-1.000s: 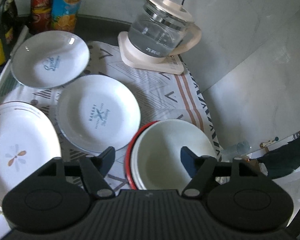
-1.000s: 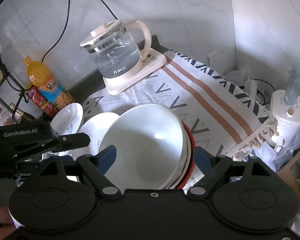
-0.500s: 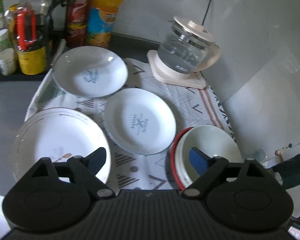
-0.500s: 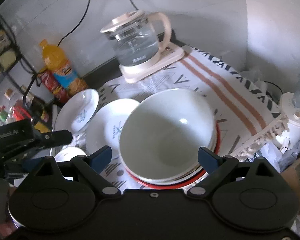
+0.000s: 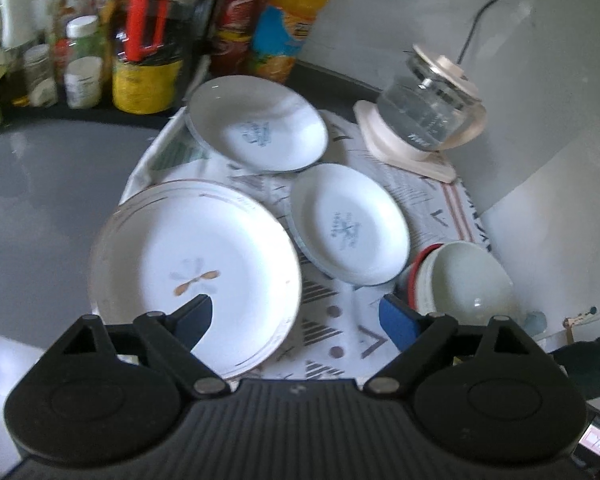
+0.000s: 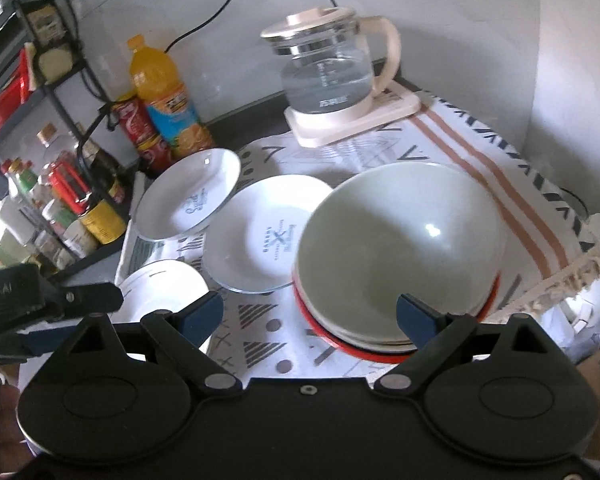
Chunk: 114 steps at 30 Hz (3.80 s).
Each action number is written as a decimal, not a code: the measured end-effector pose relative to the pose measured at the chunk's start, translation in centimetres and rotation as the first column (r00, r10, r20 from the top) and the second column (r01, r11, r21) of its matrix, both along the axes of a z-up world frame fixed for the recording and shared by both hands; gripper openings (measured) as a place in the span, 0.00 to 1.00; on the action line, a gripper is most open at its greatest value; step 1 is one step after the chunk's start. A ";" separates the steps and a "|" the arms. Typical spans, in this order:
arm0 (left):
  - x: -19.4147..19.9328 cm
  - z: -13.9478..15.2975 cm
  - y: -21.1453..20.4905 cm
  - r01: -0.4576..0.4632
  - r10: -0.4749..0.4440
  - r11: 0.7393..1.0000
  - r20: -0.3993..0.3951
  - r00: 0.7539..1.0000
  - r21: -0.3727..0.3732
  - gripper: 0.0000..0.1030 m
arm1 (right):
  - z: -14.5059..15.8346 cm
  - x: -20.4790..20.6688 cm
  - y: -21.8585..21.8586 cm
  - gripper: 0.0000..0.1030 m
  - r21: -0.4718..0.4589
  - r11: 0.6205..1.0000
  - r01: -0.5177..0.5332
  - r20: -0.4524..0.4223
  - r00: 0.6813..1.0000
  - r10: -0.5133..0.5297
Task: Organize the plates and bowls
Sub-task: 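Pull both grippers back from the bowl stack toward the plates, then close both grippers on the rim of the white 'Sweet' plate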
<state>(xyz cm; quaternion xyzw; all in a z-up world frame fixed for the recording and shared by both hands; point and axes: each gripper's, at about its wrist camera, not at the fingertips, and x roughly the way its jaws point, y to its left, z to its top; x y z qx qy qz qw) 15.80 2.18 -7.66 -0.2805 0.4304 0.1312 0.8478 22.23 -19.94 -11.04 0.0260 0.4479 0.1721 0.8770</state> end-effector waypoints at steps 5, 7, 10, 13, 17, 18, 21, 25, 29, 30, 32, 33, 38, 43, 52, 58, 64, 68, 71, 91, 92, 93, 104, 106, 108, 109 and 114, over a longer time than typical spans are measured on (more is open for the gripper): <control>-1.7 -0.5 1.1 -0.040 0.040 0.999 -0.012 0.999 0.001 0.87 | -0.5 -0.8 1.9 0.91 -0.014 0.998 -0.056 -0.009 0.998 0.056; -2.3 -0.7 1.5 -0.054 0.054 0.999 -0.016 0.998 0.001 0.87 | -0.6 -1.2 2.6 0.94 -0.024 0.997 -0.072 -0.006 0.997 0.072; -3.1 -0.8 2.0 -0.075 0.075 0.997 -0.021 0.997 0.010 0.87 | -0.7 -1.8 3.6 0.96 -0.048 0.994 -0.100 0.003 0.995 0.100; -4.0 -1.0 2.6 -0.097 0.097 0.995 -0.026 0.995 0.009 0.87 | -0.7 -2.1 4.4 0.97 -0.045 0.991 -0.124 0.003 0.992 0.124; -5.2 -1.1 3.4 -0.130 0.130 0.991 -0.027 0.991 0.010 0.87 | -0.7 -2.6 5.6 0.98 -0.044 0.987 -0.158 0.002 0.987 0.158; -5.5 -1.1 3.6 -0.140 0.140 0.990 -0.028 0.990 0.015 0.87 | -0.7 -2.8 5.9 0.98 -0.042 0.985 -0.167 0.003 0.986 0.167; -6.2 -1.1 3.9 -0.155 0.155 0.988 -0.025 0.988 0.008 0.87 | -0.5 -3.2 6.8 0.98 -0.047 0.981 -0.189 0.009 0.982 0.190; -6.7 -1.1 4.3 -0.164 0.164 0.986 -0.027 0.986 0.001 0.87 | -0.2 -3.7 7.6 1.00 -0.054 0.976 -0.212 0.026 0.977 0.214; -7.1 -1.0 4.8 -0.176 0.176 0.984 -0.018 0.984 -0.015 0.87 | 0.0 -3.6 8.4 1.00 -0.059 0.972 -0.228 0.029 0.973 0.230; -7.1 -1.0 4.9 -0.181 0.180 0.983 -0.018 0.983 -0.017 0.87 | 0.0 -3.7 8.6 1.00 -0.062 0.970 -0.234 0.032 0.971 0.236; -7.0 -1.1 5.2 -0.188 0.188 0.982 -0.021 0.982 -0.022 0.87 | -0.1 -3.5 9.0 1.00 -0.068 0.968 -0.240 0.034 0.970 0.242; -6.9 -1.2 5.4 -0.192 0.191 0.981 -0.023 0.981 -0.029 0.87 | -0.2 -3.4 9.1 1.00 -0.068 0.968 -0.244 0.031 0.969 0.246; -5.9 -1.6 6.2 -0.219 0.218 0.975 -0.033 0.975 -0.045 0.87 | -0.3 -2.7 9.7 1.00 -0.066 0.962 -0.265 0.030 0.963 0.267; -4.2 -1.5 7.2 -0.243 0.242 0.969 -0.026 0.970 -0.039 0.87 | -0.5 -0.9 9.9 1.00 -0.041 0.972 -0.233 0.045 0.971 0.235; -0.2 -2.3 9.7 -0.278 0.277 0.959 -0.023 0.960 -0.056 0.86 | -1.6 3.1 11.3 1.00 -0.014 0.982 -0.188 0.056 0.980 0.189; 2.4 -3.1 11.3 -0.304 0.304 0.949 -0.011 0.953 -0.085 0.84 | -2.6 6.0 12.8 1.00 -0.022 0.987 -0.161 0.068 0.984 0.163; 5.7 -4.1 12.4 -0.322 0.324 0.940 -0.007 0.946 -0.110 0.78 | -3.6 9.8 14.1 0.99 0.023 0.989 -0.145 0.029 0.989 0.144; 8.1 -5.6 13.2 -0.341 0.341 0.930 -0.027 0.940 -0.135 0.68 | -4.8 12.6 14.7 0.88 0.028 0.992 -0.123 -0.003 0.992 0.123; 9.6 -6.7 13.8 -0.354 0.352 0.921 -0.040 0.935 -0.161 0.60 | -6.2 14.8 15.2 0.76 0.013 0.994 -0.108 -0.038 0.993 0.108; 15.2 -11.3 15.4 -0.408 0.395 0.889 -0.103 0.913 -0.208 0.38 | -11.7 22.4 18.1 0.51 0.020 0.989 -0.145 -0.173 0.974 0.146; 15.3 -11.4 15.3 -0.407 0.395 0.889 -0.101 0.913 -0.207 0.37 | -12.0 22.6 18.2 0.50 0.021 0.988 -0.150 -0.182 0.972 0.151; 15.3 -11.5 15.2 -0.409 0.396 0.889 -0.101 0.913 -0.206 0.37 | -12.3 22.8 18.4 0.47 0.026 0.988 -0.154 -0.194 0.968 0.157; 16.3 -12.9 15.7 -0.441 0.421 0.863 -0.133 0.897 -0.245 0.20 | -14.2 22.6 19.9 0.37 -0.032 0.977 -0.209 -0.197 0.960 0.199; 16.5 -13.1 15.8 -0.443 0.424 0.860 -0.128 0.897 -0.253 0.16 | -14.4 23.2 19.4 0.29 -0.008 0.982 -0.189 -0.213 0.960 0.183; 16.7 -13.2 15.8 -0.439 0.422 0.860 -0.122 0.898 -0.261 0.13 | -14.4 23.7 19.0 0.23 0.001 0.983 -0.182 -0.222 0.959 0.178; 16.8 -13.2 15.8 -0.436 0.419 0.859 -0.121 0.900 -0.267 0.10 | -14.4 23.8 18.7 0.19 0.001 0.983 -0.183 -0.224 0.958 0.179; 16.9 -12.8 15.7 -0.421 0.409 0.871 -0.101 0.907 -0.252 0.10 | -14.3 24.3 17.6 0.14 0.056 0.984 -0.171 -0.247 0.952 0.179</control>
